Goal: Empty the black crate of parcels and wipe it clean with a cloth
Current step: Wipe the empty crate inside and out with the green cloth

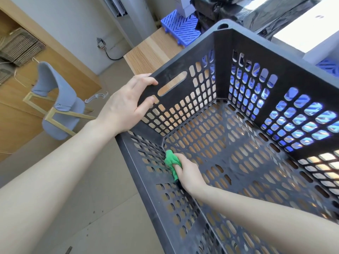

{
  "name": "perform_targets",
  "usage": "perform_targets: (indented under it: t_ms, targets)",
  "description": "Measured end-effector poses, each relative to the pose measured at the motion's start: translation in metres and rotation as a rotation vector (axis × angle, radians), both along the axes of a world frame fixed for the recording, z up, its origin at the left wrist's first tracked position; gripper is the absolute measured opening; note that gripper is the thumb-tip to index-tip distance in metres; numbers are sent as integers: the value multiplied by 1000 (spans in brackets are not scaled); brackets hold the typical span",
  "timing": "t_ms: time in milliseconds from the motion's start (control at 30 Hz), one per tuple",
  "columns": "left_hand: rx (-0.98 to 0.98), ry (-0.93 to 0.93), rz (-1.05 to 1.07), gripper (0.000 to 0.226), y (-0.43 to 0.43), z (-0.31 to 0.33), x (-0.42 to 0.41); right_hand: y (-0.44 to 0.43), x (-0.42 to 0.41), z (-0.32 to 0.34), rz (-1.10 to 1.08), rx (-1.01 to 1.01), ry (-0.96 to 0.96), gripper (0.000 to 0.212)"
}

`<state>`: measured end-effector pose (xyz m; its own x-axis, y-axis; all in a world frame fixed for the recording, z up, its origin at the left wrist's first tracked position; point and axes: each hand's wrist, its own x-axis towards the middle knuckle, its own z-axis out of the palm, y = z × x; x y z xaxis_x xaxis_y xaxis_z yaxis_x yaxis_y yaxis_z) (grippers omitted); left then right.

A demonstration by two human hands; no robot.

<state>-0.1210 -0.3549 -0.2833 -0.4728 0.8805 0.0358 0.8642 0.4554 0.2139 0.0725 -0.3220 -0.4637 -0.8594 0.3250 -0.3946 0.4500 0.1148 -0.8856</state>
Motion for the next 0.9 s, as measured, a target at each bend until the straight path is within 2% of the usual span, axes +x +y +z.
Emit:
perform_targets:
  t_ms: [267,367,433,500,767,900]
  targets:
    - [1,3,-7,41,0,0,1,-3,29,95,26,38,460,44]
    - [-8,11,-12,41,0,0,1,-6,42,108,61,49,621,52]
    - [-10,13,-11,41,-1,0,1,-7,42,100,77,76,654,55]
    - [-7,11,-14,41,-1,0,0,-7,36,83,64,86,600,54]
    - [-13,21,-16,41,-1,0,-1,0,12,3,92,120,181,44]
    - [-11,11,-6,40,0,0,1,3,8,-19,76,54,-9,42]
